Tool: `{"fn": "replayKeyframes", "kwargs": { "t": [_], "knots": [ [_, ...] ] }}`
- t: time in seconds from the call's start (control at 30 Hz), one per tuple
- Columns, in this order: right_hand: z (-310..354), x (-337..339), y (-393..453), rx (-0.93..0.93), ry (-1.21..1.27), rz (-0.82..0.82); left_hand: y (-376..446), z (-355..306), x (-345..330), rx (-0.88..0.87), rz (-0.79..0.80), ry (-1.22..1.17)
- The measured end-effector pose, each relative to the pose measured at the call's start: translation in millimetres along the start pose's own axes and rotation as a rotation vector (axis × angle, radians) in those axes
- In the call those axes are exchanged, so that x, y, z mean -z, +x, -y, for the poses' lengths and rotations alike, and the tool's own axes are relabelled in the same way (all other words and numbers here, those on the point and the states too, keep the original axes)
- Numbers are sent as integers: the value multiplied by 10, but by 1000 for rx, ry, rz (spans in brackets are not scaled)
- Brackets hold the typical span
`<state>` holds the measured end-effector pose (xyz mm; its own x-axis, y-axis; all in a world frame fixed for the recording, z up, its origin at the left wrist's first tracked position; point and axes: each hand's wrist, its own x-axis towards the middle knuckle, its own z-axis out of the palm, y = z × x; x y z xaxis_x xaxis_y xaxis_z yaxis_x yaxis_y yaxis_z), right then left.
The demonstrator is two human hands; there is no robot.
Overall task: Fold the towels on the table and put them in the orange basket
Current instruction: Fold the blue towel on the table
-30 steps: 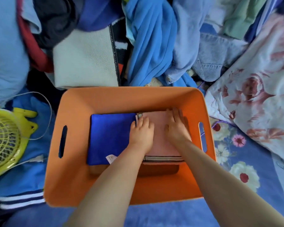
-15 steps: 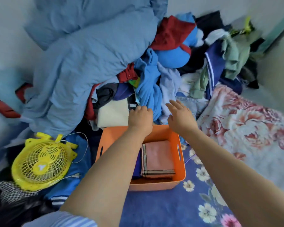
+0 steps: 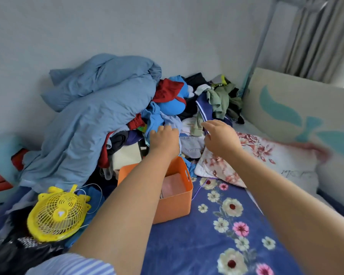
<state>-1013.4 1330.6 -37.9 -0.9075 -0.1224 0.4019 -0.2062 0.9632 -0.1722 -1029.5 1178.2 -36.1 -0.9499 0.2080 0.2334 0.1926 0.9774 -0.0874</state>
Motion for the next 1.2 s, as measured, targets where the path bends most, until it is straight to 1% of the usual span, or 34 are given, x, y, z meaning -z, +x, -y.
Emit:
{"fn": "replayKeyframes", "kwargs": {
  "t": [0.07, 0.17, 0.27, 0.33, 0.47, 0.6, 0.7, 0.73, 0.83, 1.0, 1.1, 1.2],
  "knots": [
    [18, 330, -468, -83, -32, -54, -362, -186, 208, -94, -30, -13],
    [4, 717, -1053, -181, -58, -111, -767, -499, 430, -213, -31, -25],
    [-123, 1147, -1775, -296, -105, -159, -1160, -976, 676, -345, -52, -37],
    [-269, 1454, -2292, -411, -132, -182, -1417, -1365, 819, -450, -63, -38],
    [-613, 2069, -3290, -614, -194, -197, -1949, -2218, 1087, -621, -100, -95],
    [-899, 2754, -4467, -822, -282, -219, -2735, -3320, 1431, -854, -128, -136],
    [-1075, 3251, -5399, -949, -362, -246, -3440, -4163, 1730, -1007, -151, -190],
    [-1122, 3322, -5555, -964, -370, -235, -3566, -4308, 1775, -1032, -155, -200],
    [-1326, 3818, -6532, -1100, -452, -241, -4373, -5158, 2072, -1158, -153, -278],
    [-1577, 4449, -7775, -1233, -547, -236, -5505, -6201, 2356, -1309, -154, -353],
    [-1696, 4685, -8310, -1274, -541, -255, -5956, -6588, 2470, -1396, -167, -400],
    [-1885, 4815, -8945, -1368, -550, -261, -6424, -7044, 2510, -1495, -156, -423]
  ]
}}
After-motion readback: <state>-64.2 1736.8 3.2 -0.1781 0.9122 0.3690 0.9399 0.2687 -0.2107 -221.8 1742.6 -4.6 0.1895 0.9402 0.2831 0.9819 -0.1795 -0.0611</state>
